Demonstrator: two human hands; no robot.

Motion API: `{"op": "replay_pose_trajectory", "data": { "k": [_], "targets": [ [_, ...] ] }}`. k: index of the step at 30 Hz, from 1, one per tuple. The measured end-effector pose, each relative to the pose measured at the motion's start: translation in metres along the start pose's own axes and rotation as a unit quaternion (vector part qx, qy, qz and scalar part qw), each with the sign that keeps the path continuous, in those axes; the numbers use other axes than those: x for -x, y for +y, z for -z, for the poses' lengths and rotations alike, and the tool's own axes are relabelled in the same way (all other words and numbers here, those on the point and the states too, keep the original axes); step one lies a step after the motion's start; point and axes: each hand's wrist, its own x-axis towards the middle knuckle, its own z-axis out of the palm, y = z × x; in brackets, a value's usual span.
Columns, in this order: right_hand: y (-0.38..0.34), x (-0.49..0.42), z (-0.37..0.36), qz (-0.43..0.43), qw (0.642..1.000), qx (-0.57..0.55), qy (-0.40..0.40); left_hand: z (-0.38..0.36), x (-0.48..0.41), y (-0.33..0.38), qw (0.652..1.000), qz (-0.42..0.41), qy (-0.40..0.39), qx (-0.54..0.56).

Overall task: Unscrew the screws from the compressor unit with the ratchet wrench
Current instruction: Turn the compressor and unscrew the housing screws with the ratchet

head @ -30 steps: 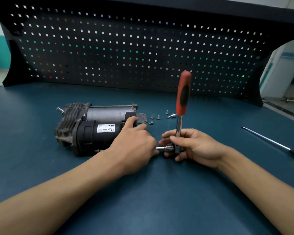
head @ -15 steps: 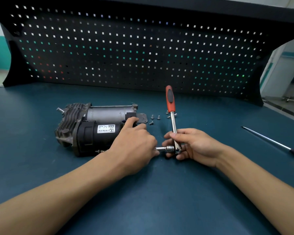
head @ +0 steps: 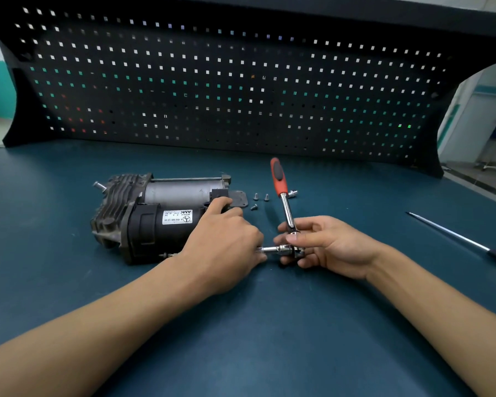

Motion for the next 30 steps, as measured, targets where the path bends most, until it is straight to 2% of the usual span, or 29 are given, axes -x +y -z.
{"op": "replay_pose_trajectory", "data": {
  "k": [5,13,17,25,30],
  "targets": [
    [0.0035,0.0016,0.0046,0.044,0.999,-0.007,-0.006,-0.0014,0.0013,-0.0016,1.000,-0.007,0.005,-0.012],
    [0.0070,0.0033,-0.0002,0.109,0.989,0.097,-0.038,-0.0040,0.0019,-0.0038,1.000,-0.009,0.015,-0.021],
    [0.0068,0.0025,0.0025,0.111,0.987,0.108,-0.050,-0.0051,0.0024,-0.0033,1.000,-0.011,0.019,-0.022],
    [0.0083,0.0042,-0.0026,0.119,0.988,0.095,-0.009,-0.0052,-0.0031,0.0003,1.000,0.014,0.009,-0.022],
    [0.0066,0.0042,-0.0033,0.056,0.996,0.075,-0.010,-0.0057,-0.0031,0.0010,0.999,0.024,0.018,-0.015]
  ]
}}
